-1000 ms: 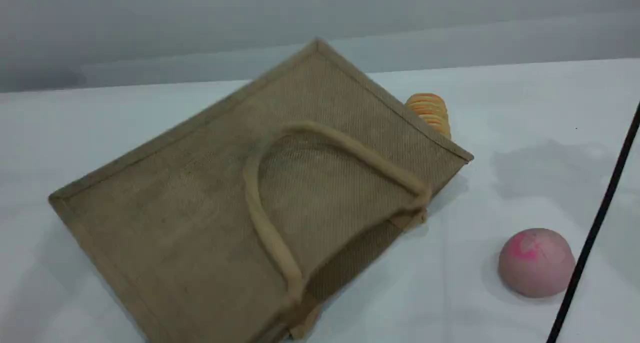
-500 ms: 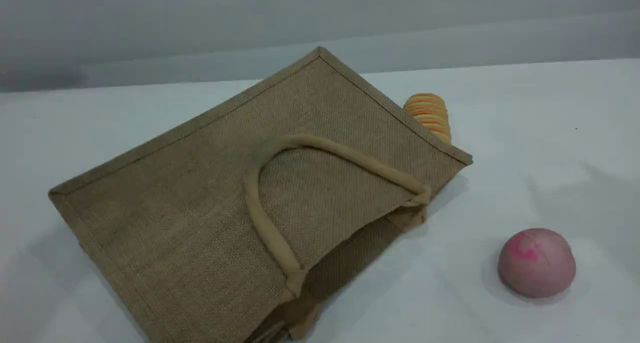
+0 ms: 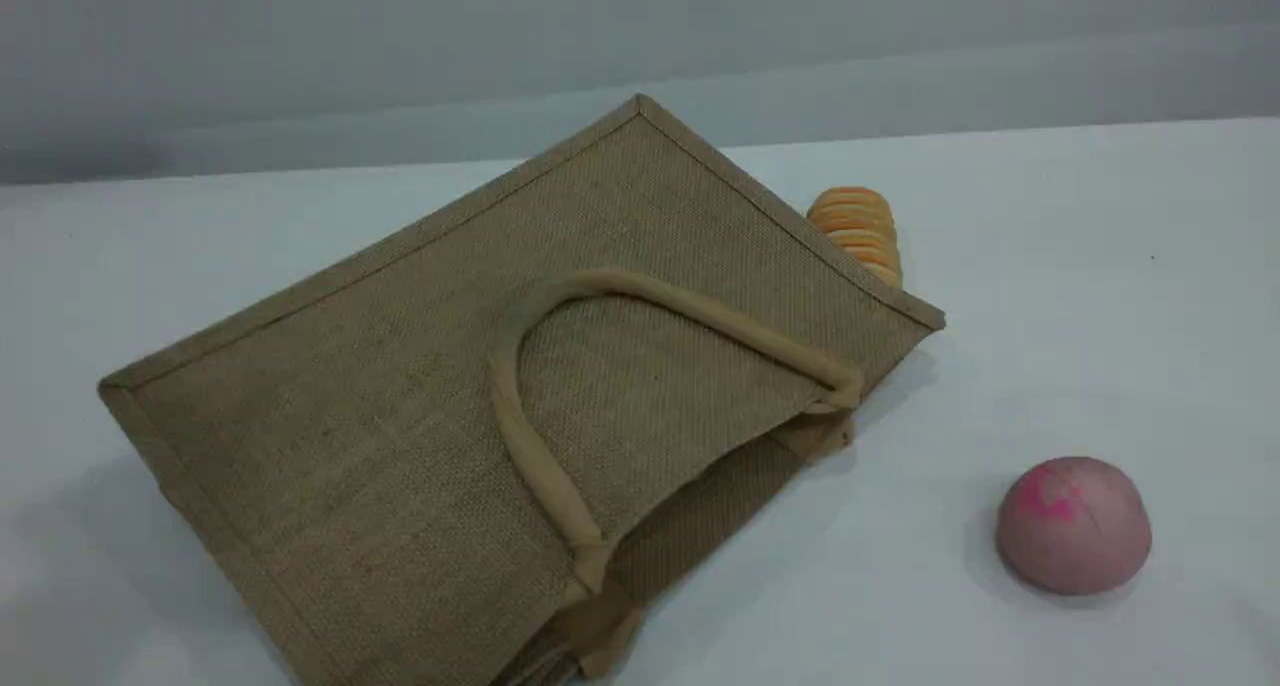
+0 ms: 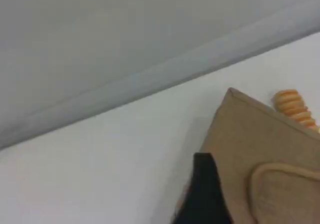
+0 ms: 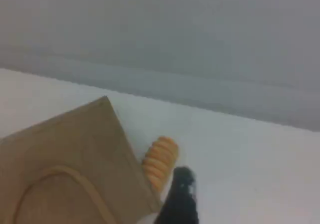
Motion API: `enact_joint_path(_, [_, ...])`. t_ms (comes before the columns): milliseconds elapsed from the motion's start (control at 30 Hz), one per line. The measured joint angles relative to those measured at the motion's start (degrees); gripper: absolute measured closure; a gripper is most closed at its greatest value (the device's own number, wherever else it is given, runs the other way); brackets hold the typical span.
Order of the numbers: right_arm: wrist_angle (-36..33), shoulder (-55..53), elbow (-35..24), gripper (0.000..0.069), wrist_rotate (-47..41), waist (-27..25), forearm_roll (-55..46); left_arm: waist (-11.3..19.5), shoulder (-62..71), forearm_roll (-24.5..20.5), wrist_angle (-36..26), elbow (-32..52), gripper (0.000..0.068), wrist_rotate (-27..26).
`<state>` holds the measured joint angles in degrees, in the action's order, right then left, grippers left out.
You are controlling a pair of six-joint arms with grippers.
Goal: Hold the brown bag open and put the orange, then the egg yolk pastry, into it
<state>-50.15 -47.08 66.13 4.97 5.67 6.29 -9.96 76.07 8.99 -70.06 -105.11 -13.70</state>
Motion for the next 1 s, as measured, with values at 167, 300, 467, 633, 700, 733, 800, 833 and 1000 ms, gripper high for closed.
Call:
enact_joint_path(167, [-3.3,10.4,0.0,0.0107,-0.4,0.0,0.0,0.0,-10.4,-0.1,0.0,9.3,0.0179,0.1])
enact_joint_path(300, [-7.2,17.3,0.0,0.0107,-0.4,0.0,0.0,0.0,-20.0,-0.1,0.0,18.5,0.0179,0.7])
enact_joint_path(467, [-12.5,23.1,0.0,0.0107,-0.4,0.0,0.3,0.0,-32.6,-0.1,0.0,30.2,0.0179,2.7])
enact_joint_path(633, [-18.4,25.7,-0.1,0.0107,-0.4,0.0,0.9,0.0,-45.7,-0.1,0.0,41.1,0.0179,2.7])
enact_joint_path(700, [-20.1,26.3,-0.1,0.0107,-0.4,0.0,0.9,0.0,-50.4,-0.1,0.0,45.4,0.0179,3.0])
enact_joint_path(733, [-20.1,26.8,-0.2,0.0107,-0.4,0.0,1.1,0.0,-52.8,-0.1,0.0,47.2,0.0179,3.4])
enact_joint_path(800, [-19.8,27.8,-0.5,0.0107,-0.4,0.0,2.0,0.0,-57.2,-0.1,0.0,51.3,0.0179,3.7])
enact_joint_path(833, [-19.8,28.5,-0.9,0.0107,-0.4,0.0,2.4,0.0,-58.8,-0.1,0.0,53.2,0.0179,3.7])
enact_joint_path(1000, [-19.8,33.4,-6.2,0.0107,0.0,0.0,2.9,0.0,-65.1,-0.2,0.0,61.3,0.0179,3.9])
